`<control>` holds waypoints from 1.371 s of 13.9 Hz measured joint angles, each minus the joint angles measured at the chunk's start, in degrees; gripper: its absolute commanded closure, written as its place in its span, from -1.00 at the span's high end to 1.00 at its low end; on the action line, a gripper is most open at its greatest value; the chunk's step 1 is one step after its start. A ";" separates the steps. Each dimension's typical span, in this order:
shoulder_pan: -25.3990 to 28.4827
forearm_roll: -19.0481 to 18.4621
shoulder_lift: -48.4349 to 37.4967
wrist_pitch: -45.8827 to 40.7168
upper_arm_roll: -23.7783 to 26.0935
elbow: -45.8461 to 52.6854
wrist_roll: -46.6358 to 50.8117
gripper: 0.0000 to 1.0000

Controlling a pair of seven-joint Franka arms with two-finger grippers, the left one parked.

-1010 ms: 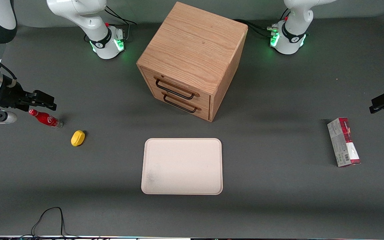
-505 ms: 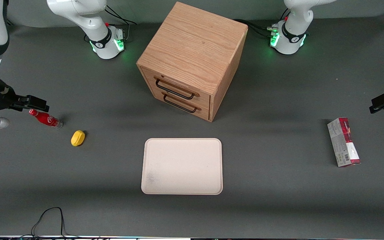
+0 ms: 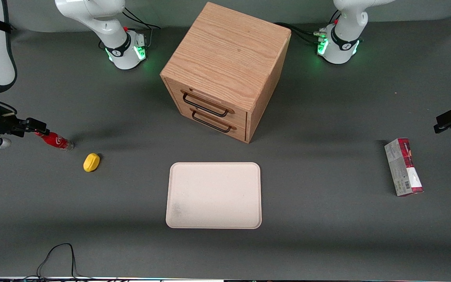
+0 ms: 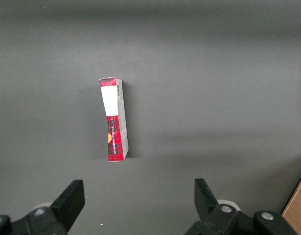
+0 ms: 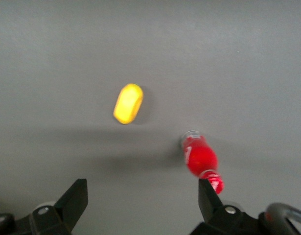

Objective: Place coke bottle on tray
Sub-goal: 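Lower the open right gripper over the red Coca-Cola bottle, then close the right gripper around the bottle's neck and lift it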

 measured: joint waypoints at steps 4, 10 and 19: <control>-0.11 0.08 -1.59 14.41 -7.33 -11.33 -9.86 1.00; -0.06 0.09 -1.60 23.43 -8.81 -17.51 -11.61 1.00; -0.05 1.77 -0.50 26.64 -8.72 -18.59 -11.65 -0.95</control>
